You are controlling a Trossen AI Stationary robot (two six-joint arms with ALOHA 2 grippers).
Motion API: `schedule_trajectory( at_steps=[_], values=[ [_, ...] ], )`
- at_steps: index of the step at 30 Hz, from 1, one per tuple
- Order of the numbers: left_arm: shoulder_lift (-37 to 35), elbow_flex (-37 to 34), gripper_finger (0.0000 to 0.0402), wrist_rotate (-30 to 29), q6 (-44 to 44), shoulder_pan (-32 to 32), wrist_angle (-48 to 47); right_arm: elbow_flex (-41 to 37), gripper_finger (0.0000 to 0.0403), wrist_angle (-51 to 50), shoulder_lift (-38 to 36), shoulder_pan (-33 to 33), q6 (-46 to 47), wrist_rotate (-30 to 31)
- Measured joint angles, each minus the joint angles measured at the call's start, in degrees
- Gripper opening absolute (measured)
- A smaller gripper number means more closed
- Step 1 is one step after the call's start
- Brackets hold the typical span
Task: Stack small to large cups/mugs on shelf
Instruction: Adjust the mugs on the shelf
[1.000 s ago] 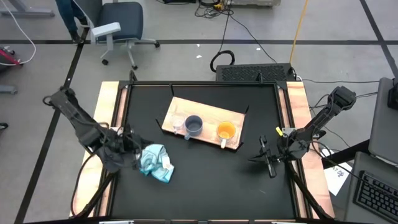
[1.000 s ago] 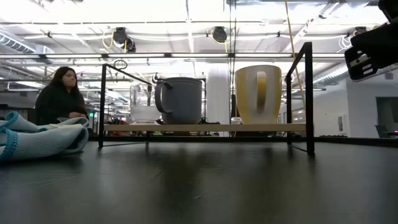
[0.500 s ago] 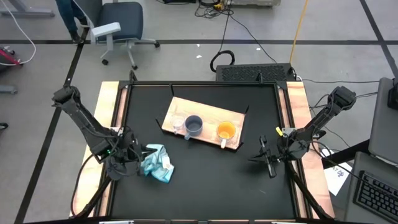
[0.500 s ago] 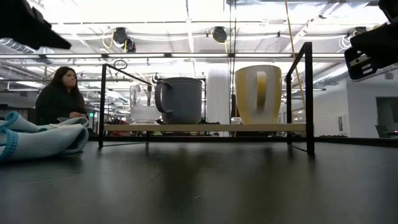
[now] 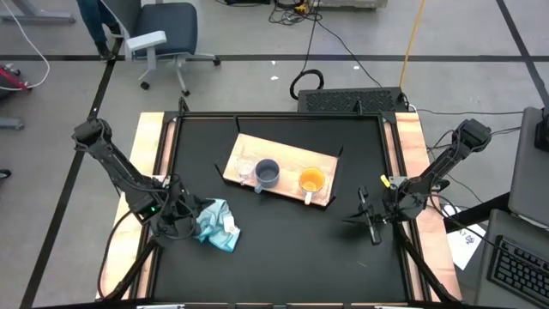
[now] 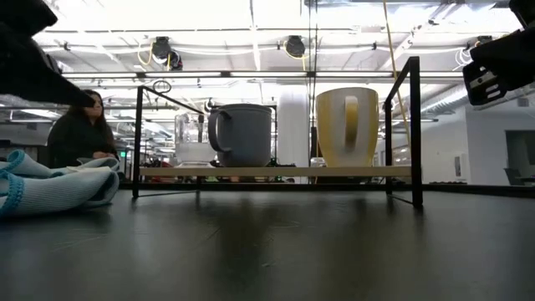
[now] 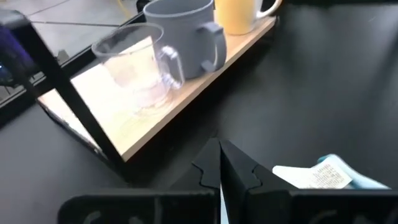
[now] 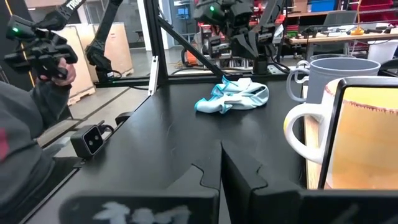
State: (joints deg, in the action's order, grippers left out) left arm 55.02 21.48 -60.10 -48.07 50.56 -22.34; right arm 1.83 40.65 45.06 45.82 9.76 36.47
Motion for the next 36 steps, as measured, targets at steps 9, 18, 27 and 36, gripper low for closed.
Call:
schedule_trajectory(
  at_steps=[9, 18, 27, 36],
  values=[
    [0.02, -3.03, 0.0, 0.42, -2.28, 0.2, -0.04, 0.0, 0.0, 2.97, 0.0, -2.75, 0.05, 2.76],
    [0.02, -5.12, 0.0, 0.5, -3.01, 2.31, -0.06, 0.0, 0.0, 2.9, 0.04, -5.92, 2.98, 2.86],
    [0.02, -9.03, 0.0, -1.0, -7.35, 3.71, -0.08, 0.35, 0.0, 6.16, 4.09, -6.0, 2.7, -2.32],
    [0.02, -10.85, 0.0, -1.38, -9.33, 3.7, 0.08, 3.63, 0.0, 9.69, 12.91, -5.99, 0.23, -3.52]
  ],
)
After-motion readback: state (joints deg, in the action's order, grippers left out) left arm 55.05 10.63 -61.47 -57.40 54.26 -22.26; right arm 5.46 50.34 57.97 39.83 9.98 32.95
